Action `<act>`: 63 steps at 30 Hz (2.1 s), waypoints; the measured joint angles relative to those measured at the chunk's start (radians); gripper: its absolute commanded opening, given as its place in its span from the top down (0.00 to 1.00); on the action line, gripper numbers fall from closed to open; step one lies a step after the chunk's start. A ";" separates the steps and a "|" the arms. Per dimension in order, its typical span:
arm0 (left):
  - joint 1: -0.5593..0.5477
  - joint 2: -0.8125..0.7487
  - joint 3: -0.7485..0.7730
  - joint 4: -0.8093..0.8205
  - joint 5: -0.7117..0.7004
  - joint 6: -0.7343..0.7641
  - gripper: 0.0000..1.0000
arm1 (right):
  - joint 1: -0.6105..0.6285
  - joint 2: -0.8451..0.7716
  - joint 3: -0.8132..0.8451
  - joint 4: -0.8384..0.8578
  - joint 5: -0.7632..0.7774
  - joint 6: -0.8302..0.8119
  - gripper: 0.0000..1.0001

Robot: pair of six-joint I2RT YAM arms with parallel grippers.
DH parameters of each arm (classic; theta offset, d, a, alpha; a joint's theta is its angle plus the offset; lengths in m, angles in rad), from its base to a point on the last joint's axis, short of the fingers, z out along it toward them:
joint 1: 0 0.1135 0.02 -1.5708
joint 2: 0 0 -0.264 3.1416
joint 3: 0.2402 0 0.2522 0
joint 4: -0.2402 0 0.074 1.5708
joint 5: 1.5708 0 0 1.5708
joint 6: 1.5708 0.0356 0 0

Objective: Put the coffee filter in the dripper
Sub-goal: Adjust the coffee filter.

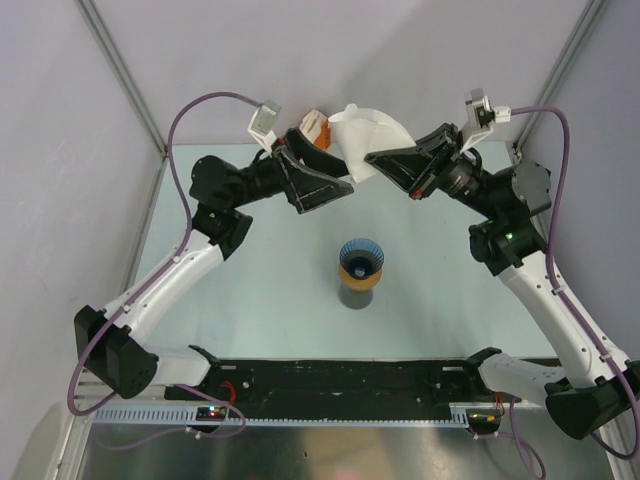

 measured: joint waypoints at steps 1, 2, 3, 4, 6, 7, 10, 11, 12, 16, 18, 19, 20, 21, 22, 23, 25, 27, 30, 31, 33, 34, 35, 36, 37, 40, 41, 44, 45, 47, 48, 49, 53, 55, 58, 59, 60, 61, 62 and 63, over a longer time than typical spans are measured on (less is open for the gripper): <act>0.004 0.000 0.000 -0.001 0.004 0.000 0.05 | 0.000 -0.001 0.000 -0.002 -0.005 0.000 1.00; 0.008 0.000 0.000 -0.001 0.007 0.001 0.08 | -0.001 -0.003 0.000 -0.004 -0.010 -0.001 1.00; 0.011 0.000 0.000 -0.001 0.009 0.001 0.11 | -0.001 -0.005 0.000 -0.005 -0.017 -0.001 1.00; 0.013 0.000 0.000 0.000 0.012 0.002 0.16 | -0.002 -0.006 0.000 -0.007 -0.022 -0.001 1.00; 0.014 0.000 0.000 -0.001 0.018 0.008 0.22 | -0.002 -0.006 0.000 -0.009 -0.033 0.000 1.00; 0.014 0.000 0.000 -0.001 0.021 0.011 0.23 | -0.002 -0.006 0.000 -0.010 -0.039 0.000 1.00; 0.014 0.000 0.000 0.000 0.029 0.021 0.24 | -0.002 -0.006 0.000 -0.015 -0.052 0.001 1.00; 0.014 0.000 0.000 0.000 0.030 0.024 0.25 | -0.002 -0.006 0.000 -0.016 -0.057 0.002 1.00; 0.014 0.000 0.000 0.000 0.031 0.026 0.25 | -0.002 -0.006 0.000 -0.016 -0.062 0.004 1.00; 0.014 0.000 0.005 -0.001 0.031 0.027 0.24 | -0.002 0.000 0.000 -0.016 -0.077 0.005 1.00; 0.014 0.000 0.011 -0.001 0.032 0.029 0.24 | -0.002 0.006 0.000 -0.017 -0.082 0.005 1.00; 0.014 0.000 0.016 -0.001 0.032 0.033 0.25 | -0.002 0.008 0.000 -0.018 -0.084 0.005 1.00; 0.014 0.000 0.019 -0.001 0.032 0.035 0.27 | -0.002 0.009 0.000 -0.020 -0.086 0.005 1.00; 0.014 -0.001 0.022 0.000 0.032 0.036 0.30 | -0.002 0.010 0.000 -0.023 -0.089 0.005 1.00; 0.014 -0.001 0.023 0.000 0.032 0.036 0.35 | -0.002 0.010 0.000 -0.025 -0.092 0.005 1.00; 0.014 -0.001 0.025 -0.001 0.031 0.037 0.40 | -0.003 0.011 0.000 -0.026 -0.095 0.005 1.00; 0.014 -0.001 0.026 -0.001 0.030 0.044 0.51 | -0.003 0.011 0.000 -0.029 -0.098 0.005 1.00; 0.014 -0.001 0.029 -0.002 0.029 0.043 0.61 | -0.004 0.011 0.000 -0.032 -0.102 0.005 1.00; 0.014 -0.001 0.034 -0.002 0.026 0.044 0.76 | -0.007 0.011 0.000 -0.037 -0.104 0.005 1.00; 0.014 -0.001 0.035 -0.002 0.025 0.045 0.82 | -0.008 0.011 0.000 -0.038 -0.106 0.005 1.00; 0.014 -0.001 0.038 -0.002 0.024 0.042 0.93 | -0.012 0.011 0.000 -0.039 -0.110 0.005 0.97; 0.014 -0.001 0.039 -0.002 0.024 0.042 0.96 | -0.014 0.011 0.000 -0.039 -0.112 0.005 0.94; 0.014 -0.001 0.040 -0.002 0.024 0.041 0.98 | -0.018 0.011 0.000 -0.039 -0.113 0.006 0.86; 0.014 -0.001 0.040 -0.001 0.024 0.041 0.99 | -0.021 0.011 -0.001 -0.039 -0.113 0.008 0.77; 0.014 -0.001 0.041 -0.001 0.024 0.040 0.99 | -0.025 0.011 -0.001 -0.039 -0.114 0.011 0.66; 0.014 -0.001 0.045 -0.001 0.019 0.031 1.00 | -0.037 0.012 -0.002 -0.038 -0.115 0.019 0.44; 0.014 -0.001 0.047 -0.001 0.012 0.024 1.00 | -0.040 0.013 -0.003 -0.037 -0.116 0.021 0.41; 0.014 -0.001 0.055 0.001 -0.003 0.006 1.00 | -0.043 0.013 -0.005 -0.040 -0.117 0.023 0.39; 0.015 -0.001 0.056 0.003 -0.010 -0.002 1.00 | -0.041 0.013 -0.005 -0.042 -0.117 0.022 0.39; 0.015 -0.001 0.060 0.005 -0.025 -0.017 1.00 | -0.032 0.013 -0.007 -0.042 -0.117 0.022 0.40; 0.015 -0.001 0.062 0.005 -0.030 -0.023 1.00 | -0.026 0.013 -0.010 -0.042 -0.117 0.021 0.41; 0.016 -0.001 0.064 0.006 -0.037 -0.029 1.00 | -0.021 0.013 -0.013 -0.042 -0.117 0.021 0.42; 0.017 -0.001 0.074 0.011 -0.066 -0.048 1.00 | 0.001 0.026 -0.017 -0.035 -0.112 0.019 0.47; 0.017 -0.001 0.074 0.014 -0.076 -0.055 1.00 | 0.010 0.036 -0.017 -0.026 -0.105 0.019 0.51; 0.017 -0.001 0.074 0.015 -0.084 -0.061 1.00 | 0.022 0.048 -0.017 -0.013 -0.094 0.021 0.57; 0.017 -0.001 0.074 0.016 -0.086 -0.062 1.00 | 0.026 0.051 -0.017 -0.009 -0.093 0.022 0.59; 0.017 -0.001 0.074 0.016 -0.087 -0.062 1.00 | 0.028 0.053 -0.017 -0.006 -0.090 0.023 0.61; 0.017 -0.001 0.074 0.016 -0.092 -0.062 1.00 | 0.030 0.055 -0.017 -0.005 -0.090 0.023 0.64; 0.017 -0.001 0.074 0.016 -0.093 -0.062 1.00 | 0.032 0.057 -0.017 -0.001 -0.089 0.023 0.68; 0.017 -0.001 0.074 0.016 -0.095 -0.062 1.00 | 0.032 0.058 -0.017 0.002 -0.086 0.023 0.71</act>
